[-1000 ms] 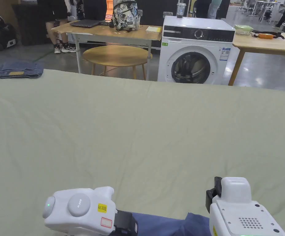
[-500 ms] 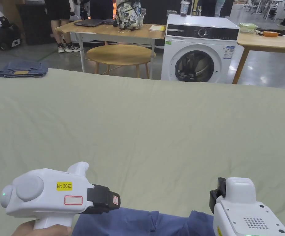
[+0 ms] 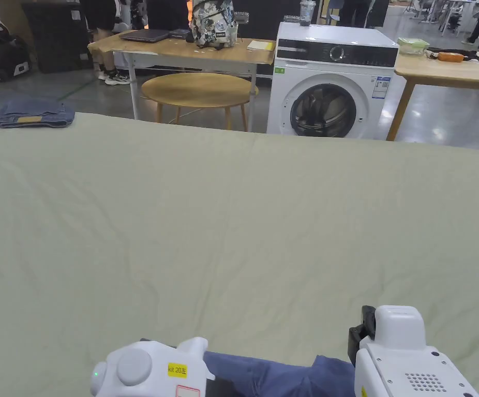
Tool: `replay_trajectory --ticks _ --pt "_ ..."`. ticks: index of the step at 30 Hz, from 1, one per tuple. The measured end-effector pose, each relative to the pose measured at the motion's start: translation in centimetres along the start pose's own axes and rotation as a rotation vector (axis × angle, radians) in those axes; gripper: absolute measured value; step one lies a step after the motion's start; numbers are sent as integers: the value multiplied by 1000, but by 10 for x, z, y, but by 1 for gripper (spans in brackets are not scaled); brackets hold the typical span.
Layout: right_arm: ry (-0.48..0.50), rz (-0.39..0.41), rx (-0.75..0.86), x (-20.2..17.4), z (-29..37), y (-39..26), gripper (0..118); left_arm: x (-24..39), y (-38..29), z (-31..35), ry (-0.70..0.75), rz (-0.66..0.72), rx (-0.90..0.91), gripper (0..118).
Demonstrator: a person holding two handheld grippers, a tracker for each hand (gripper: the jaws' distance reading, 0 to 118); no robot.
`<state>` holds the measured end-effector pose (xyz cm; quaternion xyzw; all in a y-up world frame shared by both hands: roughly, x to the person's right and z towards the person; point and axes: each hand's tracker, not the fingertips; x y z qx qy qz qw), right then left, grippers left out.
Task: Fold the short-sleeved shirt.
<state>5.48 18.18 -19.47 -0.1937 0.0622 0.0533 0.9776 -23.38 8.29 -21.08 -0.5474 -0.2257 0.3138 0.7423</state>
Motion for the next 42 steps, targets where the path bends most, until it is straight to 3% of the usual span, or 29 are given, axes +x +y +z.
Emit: replay_trajectory --ticks 2,9,16,24,25,29,35,39,40,42 --pt "-1 3 -4 0 -1 -1 0 -2 -2 -12 -17 26 4 0" --pt "-4 20 -2 1 1 0 0 10 0 -3 55 -70 22 0" --pt "2 31 9 -1 2 6 0 23 5 85 52 -85 162 0" --pt "26 32 15 -9 0 9 0 -34 20 166 135 -38 241 2" --pt "29 29 17 -10 0 9 0 -41 20 169 158 -39 233 7" --pt "38 27 34 -16 1 12 0 -69 21 163 147 2 217 64" --pt "46 6 91 -17 8 14 0 -117 19 125 -44 111 102 64" --pt "50 -21 134 -14 15 16 0 -127 13 117 -219 129 180 62" --pt "50 -26 140 -13 17 16 0 -131 10 117 -236 166 181 56" --pt "50 -28 149 -13 18 17 0 -136 9 111 -232 169 167 32"
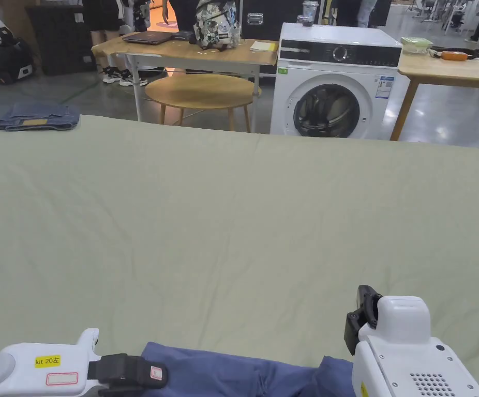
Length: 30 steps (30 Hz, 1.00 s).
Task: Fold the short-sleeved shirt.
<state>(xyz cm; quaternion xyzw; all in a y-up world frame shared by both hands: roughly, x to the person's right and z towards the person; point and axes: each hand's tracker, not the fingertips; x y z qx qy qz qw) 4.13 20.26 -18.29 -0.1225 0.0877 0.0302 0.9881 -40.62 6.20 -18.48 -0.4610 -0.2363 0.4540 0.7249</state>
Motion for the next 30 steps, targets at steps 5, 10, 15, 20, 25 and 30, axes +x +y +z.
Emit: replay_trajectory --ticks 5,10,15,20,25,30 --pt "3 -1 -2 1 -2 -1 0 -1 -3 0 1 19 30 7" --pt "3 -6 0 1 -3 -1 0 24 -11 13 2 -25 73 5" --pt "8 -4 -12 0 -5 0 0 47 -1 39 34 -101 118 5" --pt "19 -2 -17 -3 -7 1 0 72 9 90 158 -152 203 5" --pt "36 8 -19 -9 -9 2 0 95 15 124 301 -181 255 5" --pt "46 8 -26 -12 -11 1 0 133 4 112 343 -204 259 5"
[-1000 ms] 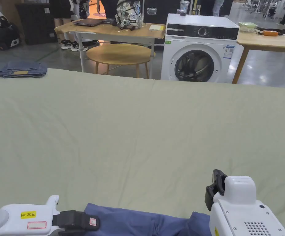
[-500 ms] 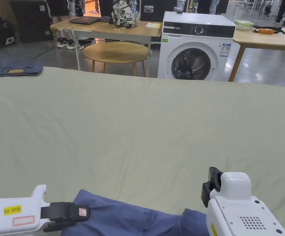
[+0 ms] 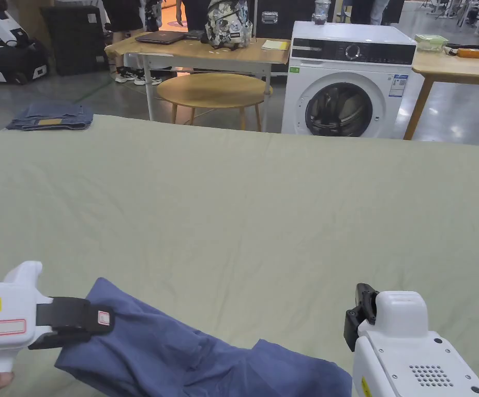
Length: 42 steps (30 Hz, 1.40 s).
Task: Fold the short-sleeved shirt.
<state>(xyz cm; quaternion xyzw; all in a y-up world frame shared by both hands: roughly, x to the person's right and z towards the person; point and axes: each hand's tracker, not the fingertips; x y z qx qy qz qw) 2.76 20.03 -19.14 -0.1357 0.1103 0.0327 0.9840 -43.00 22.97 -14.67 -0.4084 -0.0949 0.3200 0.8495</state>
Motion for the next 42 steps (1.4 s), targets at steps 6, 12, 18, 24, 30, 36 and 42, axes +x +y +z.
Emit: replay_trajectory --ticks 6,12,18,24,30,36,42 --pt "-2 -1 -11 2 0 -3 0 63 -10 -21 12 -104 -57 5" --pt "-9 -6 -28 8 -2 -5 0 119 -25 -53 -8 -204 -148 5" --pt "-16 -3 -46 12 -3 -8 0 157 -44 -103 18 -259 -218 5" --pt "-30 -9 -58 16 -1 -11 0 182 -66 -161 87 -356 -285 5" --pt "-44 -19 -69 22 -1 -15 0 203 -95 -199 128 -388 -336 5" --pt "-50 -22 -78 26 -1 -18 0 200 -107 -215 130 -349 -359 5" --pt "-52 -24 -78 28 1 -18 0 191 -89 -188 -22 -262 -386 32"
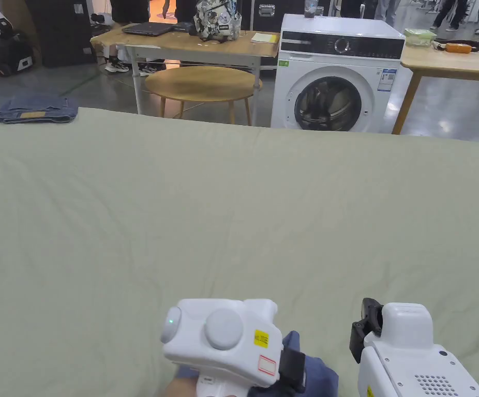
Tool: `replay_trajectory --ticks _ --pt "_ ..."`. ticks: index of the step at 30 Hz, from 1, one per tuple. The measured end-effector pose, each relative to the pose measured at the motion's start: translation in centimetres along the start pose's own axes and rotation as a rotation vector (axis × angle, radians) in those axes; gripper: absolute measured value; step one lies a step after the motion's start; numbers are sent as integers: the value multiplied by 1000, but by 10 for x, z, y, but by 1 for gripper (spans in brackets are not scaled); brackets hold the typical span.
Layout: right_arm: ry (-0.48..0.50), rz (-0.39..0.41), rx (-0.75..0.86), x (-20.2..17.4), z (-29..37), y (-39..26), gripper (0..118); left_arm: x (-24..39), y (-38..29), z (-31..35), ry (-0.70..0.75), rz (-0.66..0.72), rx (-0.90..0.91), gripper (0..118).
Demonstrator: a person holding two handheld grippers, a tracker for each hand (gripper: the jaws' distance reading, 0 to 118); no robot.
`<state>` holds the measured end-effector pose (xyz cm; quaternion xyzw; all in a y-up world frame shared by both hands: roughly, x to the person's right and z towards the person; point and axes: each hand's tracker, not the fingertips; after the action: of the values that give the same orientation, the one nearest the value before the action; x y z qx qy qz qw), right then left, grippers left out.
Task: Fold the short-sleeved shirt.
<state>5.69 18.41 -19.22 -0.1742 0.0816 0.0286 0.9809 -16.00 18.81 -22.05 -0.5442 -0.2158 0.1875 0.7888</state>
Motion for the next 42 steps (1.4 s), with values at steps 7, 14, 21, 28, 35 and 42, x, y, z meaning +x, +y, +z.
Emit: replay_trajectory --ticks 7,14,21,28,35,42 --pt "-8 -9 5 4 4 1 0 -25 17 39 -179 73 123 41" --pt "-17 -17 0 9 5 -3 0 -55 10 -29 -275 183 -1 7" --pt "-24 -23 -12 13 5 -6 0 -60 -14 -95 -325 283 -79 0" --pt "-28 -31 -11 16 4 -5 0 -39 -21 -97 -225 150 -54 0" --pt "-34 -15 15 11 4 3 0 -22 -13 -29 -83 -38 146 0" --pt "-30 -11 58 0 1 15 0 -45 -16 59 220 -131 562 0"
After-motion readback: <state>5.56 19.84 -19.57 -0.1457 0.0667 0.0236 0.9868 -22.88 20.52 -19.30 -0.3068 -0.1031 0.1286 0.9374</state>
